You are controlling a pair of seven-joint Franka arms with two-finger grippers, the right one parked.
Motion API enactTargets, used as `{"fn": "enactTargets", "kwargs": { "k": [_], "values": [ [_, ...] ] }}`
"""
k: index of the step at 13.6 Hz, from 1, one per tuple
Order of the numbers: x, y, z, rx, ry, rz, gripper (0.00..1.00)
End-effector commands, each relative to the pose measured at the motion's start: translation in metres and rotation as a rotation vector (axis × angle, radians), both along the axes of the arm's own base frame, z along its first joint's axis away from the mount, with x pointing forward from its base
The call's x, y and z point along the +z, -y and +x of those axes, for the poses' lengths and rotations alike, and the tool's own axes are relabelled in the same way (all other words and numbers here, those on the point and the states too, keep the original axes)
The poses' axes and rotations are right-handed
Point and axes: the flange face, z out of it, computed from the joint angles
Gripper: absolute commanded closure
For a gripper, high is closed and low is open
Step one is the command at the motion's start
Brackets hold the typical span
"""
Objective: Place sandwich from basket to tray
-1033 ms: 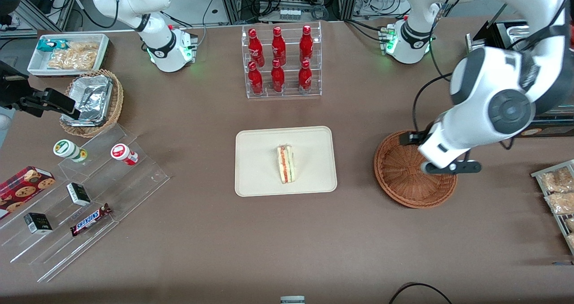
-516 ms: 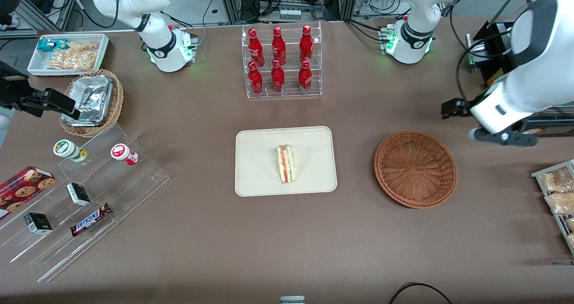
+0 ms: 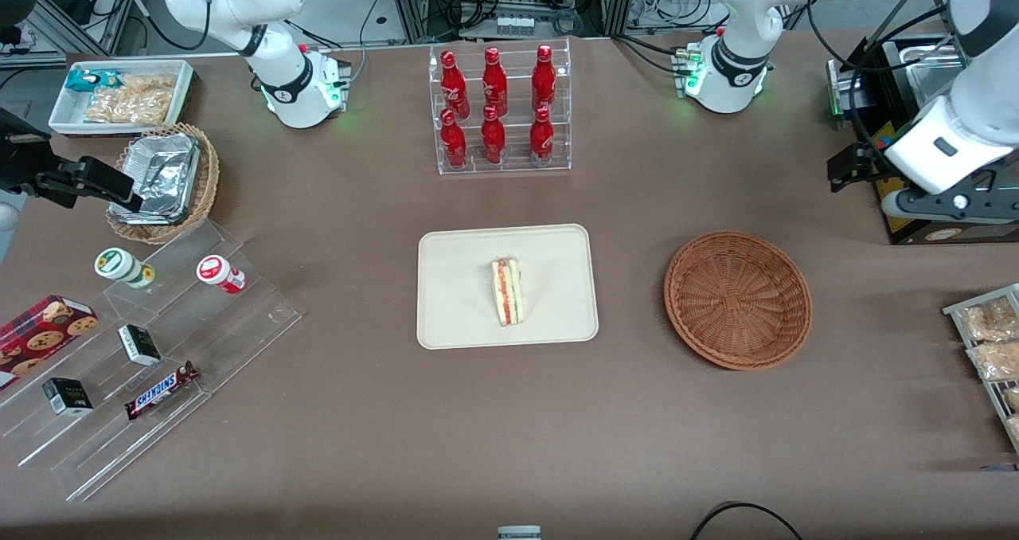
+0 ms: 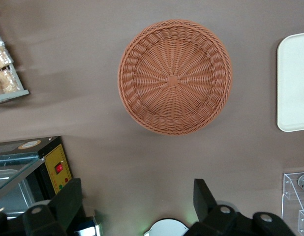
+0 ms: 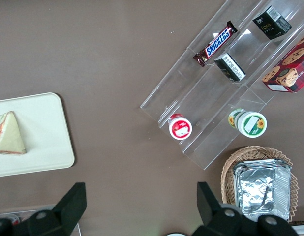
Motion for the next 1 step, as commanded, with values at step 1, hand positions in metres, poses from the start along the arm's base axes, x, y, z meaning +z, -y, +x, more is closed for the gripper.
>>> {"fn": "enactTargets", "kwargs": {
  "k": [1],
  "values": [
    [0.0171, -0.0073, -0.0131, 0.014, 0.001, 0.005, 0.0]
  ]
}}
